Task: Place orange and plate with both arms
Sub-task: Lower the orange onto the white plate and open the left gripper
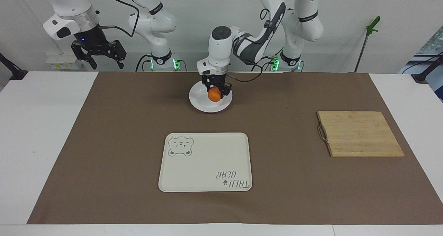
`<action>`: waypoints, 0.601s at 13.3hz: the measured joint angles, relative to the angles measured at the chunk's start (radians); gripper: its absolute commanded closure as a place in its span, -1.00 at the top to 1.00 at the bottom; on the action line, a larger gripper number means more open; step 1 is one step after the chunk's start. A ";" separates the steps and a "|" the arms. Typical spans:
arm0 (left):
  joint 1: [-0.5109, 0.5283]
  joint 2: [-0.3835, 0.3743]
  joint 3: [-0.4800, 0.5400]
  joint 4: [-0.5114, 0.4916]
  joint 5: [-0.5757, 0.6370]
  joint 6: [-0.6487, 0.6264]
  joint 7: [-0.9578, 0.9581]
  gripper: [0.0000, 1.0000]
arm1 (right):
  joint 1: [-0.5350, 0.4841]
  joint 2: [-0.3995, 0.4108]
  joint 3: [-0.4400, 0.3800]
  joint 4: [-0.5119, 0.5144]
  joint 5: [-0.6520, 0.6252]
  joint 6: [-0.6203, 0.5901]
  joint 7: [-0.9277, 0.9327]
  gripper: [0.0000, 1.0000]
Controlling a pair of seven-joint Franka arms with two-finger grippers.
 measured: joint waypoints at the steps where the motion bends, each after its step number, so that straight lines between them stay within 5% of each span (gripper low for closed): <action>1: -0.012 0.018 0.000 0.000 -0.005 0.008 0.000 -1.00 | -0.001 0.000 -0.004 0.000 0.000 0.000 0.000 1.00; 2: -0.022 0.034 -0.001 0.000 -0.006 0.011 0.000 -0.67 | -0.002 0.000 -0.009 0.000 0.000 0.000 0.000 1.00; 3: -0.026 0.041 -0.001 0.000 -0.008 0.013 -0.002 0.98 | -0.003 0.000 -0.012 0.000 0.000 0.000 0.000 1.00; 8: -0.025 0.037 0.015 0.004 -0.058 0.009 -0.002 1.00 | -0.003 0.000 -0.011 0.000 0.000 0.000 0.000 1.00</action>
